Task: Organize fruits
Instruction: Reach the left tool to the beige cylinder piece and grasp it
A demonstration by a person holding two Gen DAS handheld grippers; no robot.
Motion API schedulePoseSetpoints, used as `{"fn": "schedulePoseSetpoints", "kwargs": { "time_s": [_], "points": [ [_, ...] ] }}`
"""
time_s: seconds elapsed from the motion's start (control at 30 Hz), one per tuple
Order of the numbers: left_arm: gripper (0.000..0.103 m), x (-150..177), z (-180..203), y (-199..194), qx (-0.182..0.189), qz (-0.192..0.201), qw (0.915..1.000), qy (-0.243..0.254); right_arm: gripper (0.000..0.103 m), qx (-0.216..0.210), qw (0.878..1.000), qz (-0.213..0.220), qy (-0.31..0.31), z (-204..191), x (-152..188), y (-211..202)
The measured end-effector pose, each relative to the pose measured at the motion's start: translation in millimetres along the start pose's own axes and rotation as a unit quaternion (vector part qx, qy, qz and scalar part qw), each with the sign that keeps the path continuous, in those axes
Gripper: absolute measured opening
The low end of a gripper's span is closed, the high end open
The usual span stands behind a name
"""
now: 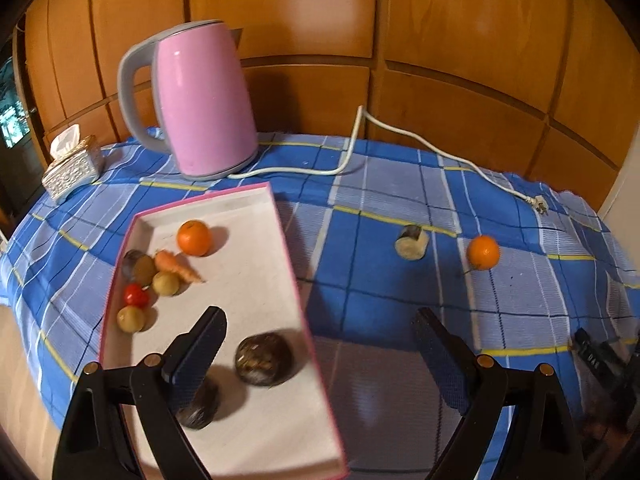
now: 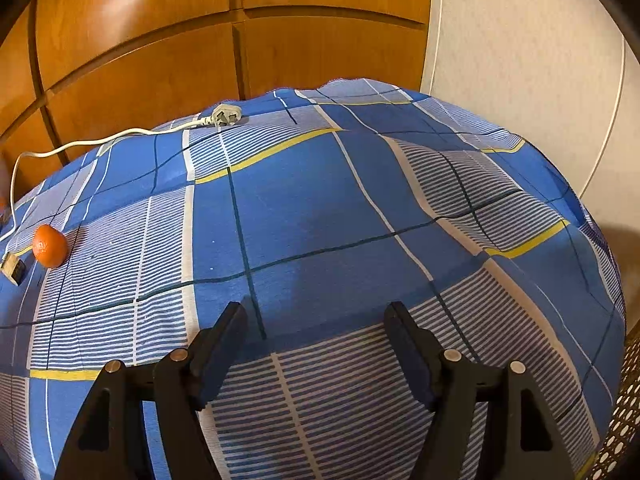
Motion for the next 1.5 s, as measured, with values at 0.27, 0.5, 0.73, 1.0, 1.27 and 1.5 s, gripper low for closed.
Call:
{"fn": "schedulePoseSetpoints", "kwargs": {
  "time_s": [0.27,0.5,0.73,1.0,1.27,1.5],
  "points": [
    [0.094,-16,23,26,0.019,-0.008,0.9996,0.021,0.074,0.007,1.0,0.003,-0.003,-3,0,0],
    [0.094,-30,27,63,0.019,-0.032,0.9991,0.022,0.074,0.007,1.0,0.004,-0.003,-3,1,0],
    [0.087,-38,19,97,0.027,-0.057,0.9979,0.011,0.075,0.008,1.0,0.004,-0.003,-3,0,1],
    [0.076,-56,23,128,0.067,-0.071,0.9952,0.004,0.076,0.008,1.0,0.004,-0.003,-3,0,0],
    [0.043,-51,39,170,0.103,-0.121,0.9872,0.004,0.076,0.009,1.0,0.004,-0.003,-4,0,1],
    [0.033,-47,39,154,0.107,-0.108,0.9884,0.003,0.076,0.01,1.0,0.005,-0.004,-4,0,1]
  ]
}}
Point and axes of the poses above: each gripper's, at about its wrist camera, not at the fingertips, and y roughly the way its jaws point, z to its right, x to its underside, the point moved 2 cm from there along y, roughly the way its jaws point, and after that the axes turned 14 degrees about x, right-handed, at the moved point
